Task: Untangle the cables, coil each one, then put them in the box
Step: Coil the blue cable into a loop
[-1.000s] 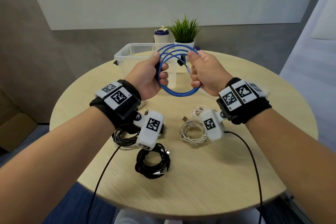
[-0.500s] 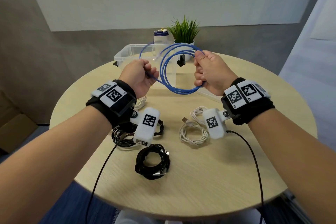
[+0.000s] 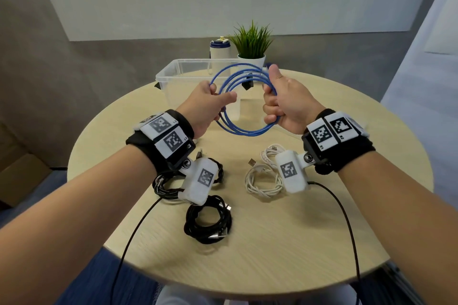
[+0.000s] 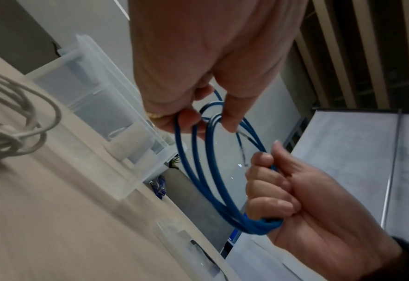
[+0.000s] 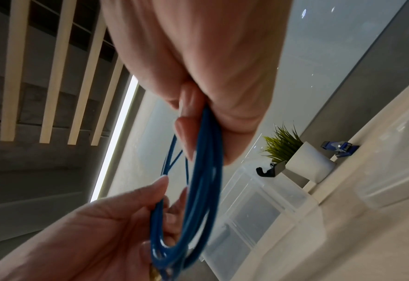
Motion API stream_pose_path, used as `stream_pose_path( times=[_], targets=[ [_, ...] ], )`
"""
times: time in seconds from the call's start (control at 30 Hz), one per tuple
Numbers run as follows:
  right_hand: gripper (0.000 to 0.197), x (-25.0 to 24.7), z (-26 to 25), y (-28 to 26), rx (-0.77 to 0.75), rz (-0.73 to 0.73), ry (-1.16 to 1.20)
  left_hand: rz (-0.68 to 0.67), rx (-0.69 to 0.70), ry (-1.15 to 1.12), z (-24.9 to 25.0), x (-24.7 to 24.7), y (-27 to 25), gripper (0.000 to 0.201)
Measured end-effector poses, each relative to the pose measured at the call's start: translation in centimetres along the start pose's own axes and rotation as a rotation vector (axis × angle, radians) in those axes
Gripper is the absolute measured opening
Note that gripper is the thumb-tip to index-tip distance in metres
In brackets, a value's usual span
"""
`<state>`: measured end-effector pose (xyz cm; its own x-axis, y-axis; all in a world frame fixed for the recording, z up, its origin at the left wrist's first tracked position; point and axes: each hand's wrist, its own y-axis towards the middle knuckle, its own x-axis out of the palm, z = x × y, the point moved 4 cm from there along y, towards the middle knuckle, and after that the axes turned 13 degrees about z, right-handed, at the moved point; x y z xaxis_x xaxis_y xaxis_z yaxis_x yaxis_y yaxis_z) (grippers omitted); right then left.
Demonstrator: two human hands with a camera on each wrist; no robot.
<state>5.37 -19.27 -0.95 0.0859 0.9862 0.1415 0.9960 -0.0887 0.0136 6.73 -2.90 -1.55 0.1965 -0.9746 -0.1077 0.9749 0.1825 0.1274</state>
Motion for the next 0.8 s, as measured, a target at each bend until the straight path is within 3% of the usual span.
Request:
stream_pose_path(
  times=[0.1, 0.3, 0.47, 0.57, 0.67, 0.8],
  targets=[
    [0.040, 0.0, -0.1, -0.1, 0.022, -0.033, -0.021, 0.006, 0.090, 0.090, 0.3, 0.3, -0.1, 0.020],
    [0.034, 0.3, -0.3, -0.2, 0.053, -0.008, -0.091, 0.044, 0.219, 0.179, 1.0, 0.2, -0.1, 0.027],
    [0.032, -0.3, 0.0, 0.1, 0.106, 0.065, -0.107, 0.148, 0.239, -0.092, 2.1, -0.8, 0.2, 0.028],
    [0.033, -1.1, 0.0, 0.4, 0.139, 0.123, -0.042, 0.019, 0.208, -0.290, 2.6, -1.4, 0.5, 0.028],
    [0.029, -1.5, -0.4, 0.5, 0.132, 0.167, 0.009, -0.068, 0.282, -0.085, 2.7, -1.5, 0.4, 0.025],
    [0.028, -1.4, -0.7, 0.5, 0.092, 0.192, -0.044, -0.028, 0.304, 0.160, 2.4, -1.5, 0.4, 0.020]
  ],
)
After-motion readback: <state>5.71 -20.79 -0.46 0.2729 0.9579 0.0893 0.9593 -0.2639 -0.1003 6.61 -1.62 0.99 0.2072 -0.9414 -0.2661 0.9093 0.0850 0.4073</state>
